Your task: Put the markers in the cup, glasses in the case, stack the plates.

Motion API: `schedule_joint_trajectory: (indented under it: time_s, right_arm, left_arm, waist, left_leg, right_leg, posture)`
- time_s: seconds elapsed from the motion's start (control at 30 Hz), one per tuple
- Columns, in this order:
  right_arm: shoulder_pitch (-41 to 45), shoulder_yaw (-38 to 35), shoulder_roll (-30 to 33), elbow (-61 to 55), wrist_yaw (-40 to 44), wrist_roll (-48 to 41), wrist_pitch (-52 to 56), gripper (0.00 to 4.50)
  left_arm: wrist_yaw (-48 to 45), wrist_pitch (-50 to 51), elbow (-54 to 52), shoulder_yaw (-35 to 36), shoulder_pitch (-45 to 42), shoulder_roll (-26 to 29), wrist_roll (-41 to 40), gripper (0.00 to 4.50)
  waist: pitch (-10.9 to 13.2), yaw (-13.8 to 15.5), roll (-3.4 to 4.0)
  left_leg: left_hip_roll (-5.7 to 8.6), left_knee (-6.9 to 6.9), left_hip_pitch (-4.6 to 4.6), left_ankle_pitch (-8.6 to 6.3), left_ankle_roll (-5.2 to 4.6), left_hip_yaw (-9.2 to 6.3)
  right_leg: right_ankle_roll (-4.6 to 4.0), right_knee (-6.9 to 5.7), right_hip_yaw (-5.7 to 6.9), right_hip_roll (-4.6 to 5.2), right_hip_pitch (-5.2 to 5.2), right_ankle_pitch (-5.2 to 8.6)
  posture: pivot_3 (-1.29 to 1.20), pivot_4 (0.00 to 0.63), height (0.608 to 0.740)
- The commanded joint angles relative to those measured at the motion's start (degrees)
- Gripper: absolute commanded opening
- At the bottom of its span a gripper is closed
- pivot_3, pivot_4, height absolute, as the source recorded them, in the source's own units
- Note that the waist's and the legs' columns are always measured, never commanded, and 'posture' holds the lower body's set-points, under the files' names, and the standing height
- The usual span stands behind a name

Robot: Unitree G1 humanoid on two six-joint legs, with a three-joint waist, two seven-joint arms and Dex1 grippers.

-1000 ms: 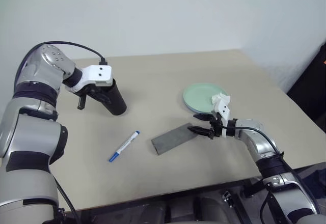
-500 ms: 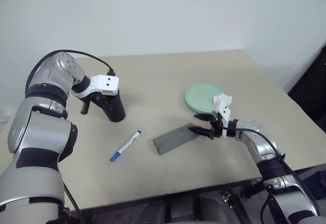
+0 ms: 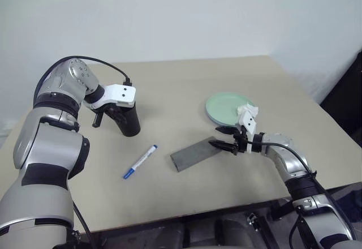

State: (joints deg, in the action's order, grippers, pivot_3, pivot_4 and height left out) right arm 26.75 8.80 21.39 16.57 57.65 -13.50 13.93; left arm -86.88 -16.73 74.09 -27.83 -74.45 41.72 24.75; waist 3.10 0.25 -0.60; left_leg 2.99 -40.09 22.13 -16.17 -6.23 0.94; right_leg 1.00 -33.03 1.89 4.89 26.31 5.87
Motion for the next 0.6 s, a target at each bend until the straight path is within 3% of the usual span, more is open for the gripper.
schedule_joint_trajectory:
  time_s: [0.03,0.17,0.6]
  right_arm:
    - [0.77,-1.55,0.50,-2.38,-0.17,-1.04,0.07,3.39]
    - [0.81,-1.51,0.48,-2.35,-0.12,-1.01,0.18,3.39]
    - [1.20,-1.36,0.47,-1.84,0.25,-0.89,0.09,3.39]
  left_arm:
    - [-0.52,-0.18,-0.19,1.38,-2.08,-0.14,0.01,0.62]
    - [-0.14,-0.11,-0.22,1.55,-2.15,-0.16,-0.04,1.94]
    - [-2.24,1.95,-0.90,7.17,-7.37,-0.26,-4.04,1.94]
  waist:
    - [0.00,0.00,0.00]
    - [0.00,-0.01,-0.01]
    - [-0.01,-0.01,-0.02]
  left_leg:
    - [0.00,-0.01,0.00,0.00,0.00,0.00]
    - [0.00,-0.03,0.00,0.00,0.00,0.01]
    - [0.00,-0.11,0.07,0.00,0.00,0.00]
  right_leg:
    - [0.00,0.00,0.00,0.00,0.00,0.00]
    - [0.00,-0.02,0.00,-0.01,0.00,0.00]
    - [0.01,-0.05,0.01,-0.01,0.02,-0.01]
  posture:
    - [0.00,0.000,0.740]
    - [0.00,0.000,0.740]
    - [0.00,0.000,0.740]
